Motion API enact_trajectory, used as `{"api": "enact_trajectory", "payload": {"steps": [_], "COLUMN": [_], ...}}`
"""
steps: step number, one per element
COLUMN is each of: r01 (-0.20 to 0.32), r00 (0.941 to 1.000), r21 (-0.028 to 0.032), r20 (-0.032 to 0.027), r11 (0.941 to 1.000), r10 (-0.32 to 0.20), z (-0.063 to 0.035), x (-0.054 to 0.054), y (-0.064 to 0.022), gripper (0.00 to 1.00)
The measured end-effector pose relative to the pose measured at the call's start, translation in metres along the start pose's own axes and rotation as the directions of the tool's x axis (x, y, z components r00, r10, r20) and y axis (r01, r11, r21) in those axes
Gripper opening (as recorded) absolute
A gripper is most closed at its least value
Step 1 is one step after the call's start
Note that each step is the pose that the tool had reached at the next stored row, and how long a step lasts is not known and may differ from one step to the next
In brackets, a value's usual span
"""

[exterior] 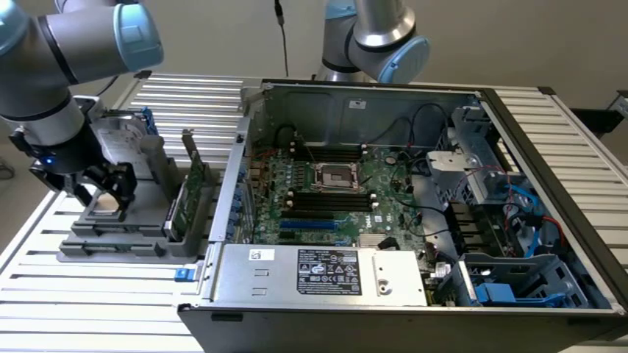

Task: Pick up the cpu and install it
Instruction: 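Pick up the cpu and move it towards the insertion slot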

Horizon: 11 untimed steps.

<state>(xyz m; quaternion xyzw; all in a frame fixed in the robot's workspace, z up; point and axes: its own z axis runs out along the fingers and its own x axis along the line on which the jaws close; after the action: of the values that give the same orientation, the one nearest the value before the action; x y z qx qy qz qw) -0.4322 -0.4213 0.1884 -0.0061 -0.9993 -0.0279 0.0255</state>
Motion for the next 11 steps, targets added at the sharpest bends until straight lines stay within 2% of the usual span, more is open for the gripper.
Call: {"api": "enact_trajectory", "payload": {"steps": [11], "r01": [0.000], "r00": [1.0000], "r21": [0.0001], "r20": [-0.0004], "r11": [1.0000], "r10": [0.000], "z": [0.0039], "x": [-0.0024], "y": [-0.0002], "gripper": [0.70]}}
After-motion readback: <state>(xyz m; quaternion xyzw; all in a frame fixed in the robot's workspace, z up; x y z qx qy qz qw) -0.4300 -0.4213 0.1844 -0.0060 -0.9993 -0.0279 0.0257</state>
